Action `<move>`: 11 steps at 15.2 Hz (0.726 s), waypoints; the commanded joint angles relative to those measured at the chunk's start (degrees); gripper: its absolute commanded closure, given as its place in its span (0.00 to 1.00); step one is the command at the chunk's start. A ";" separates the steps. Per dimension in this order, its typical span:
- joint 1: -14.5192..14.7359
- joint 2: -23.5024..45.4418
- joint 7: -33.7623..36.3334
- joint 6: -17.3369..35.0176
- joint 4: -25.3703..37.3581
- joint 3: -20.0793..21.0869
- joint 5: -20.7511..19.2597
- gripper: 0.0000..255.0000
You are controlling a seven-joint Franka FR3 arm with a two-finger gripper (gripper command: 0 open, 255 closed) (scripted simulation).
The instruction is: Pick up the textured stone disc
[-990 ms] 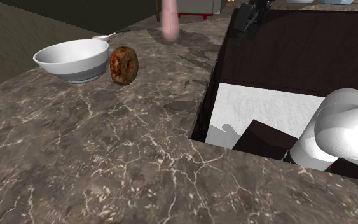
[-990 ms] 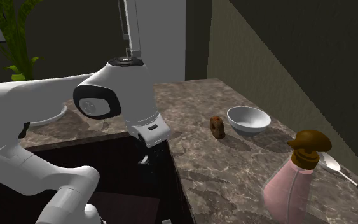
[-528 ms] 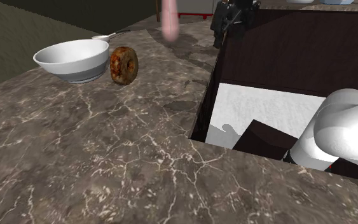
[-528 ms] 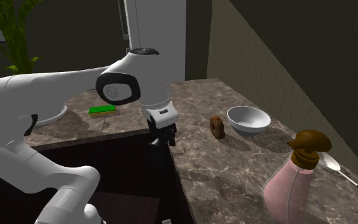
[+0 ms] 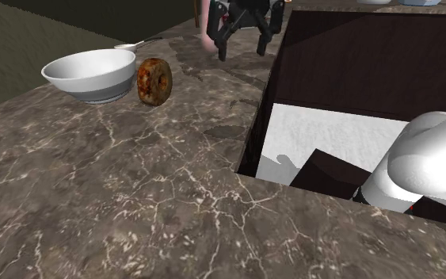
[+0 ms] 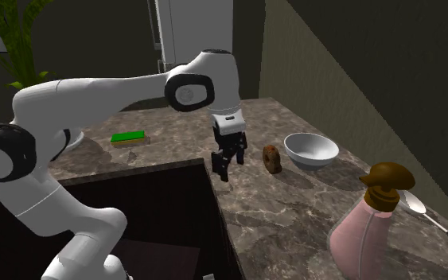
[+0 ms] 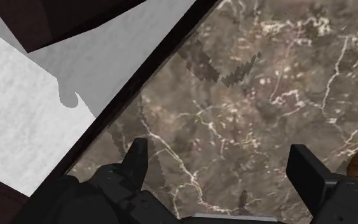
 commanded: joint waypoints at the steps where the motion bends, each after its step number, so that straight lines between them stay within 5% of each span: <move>1: -1.52 4.57 6.34 -0.49 4.94 3.38 -1.09 0.00; 7: -4.29 21.65 26.31 -3.54 21.96 14.28 -9.66 0.00; 11: -0.26 37.47 40.59 -9.50 37.92 19.64 -21.20 0.00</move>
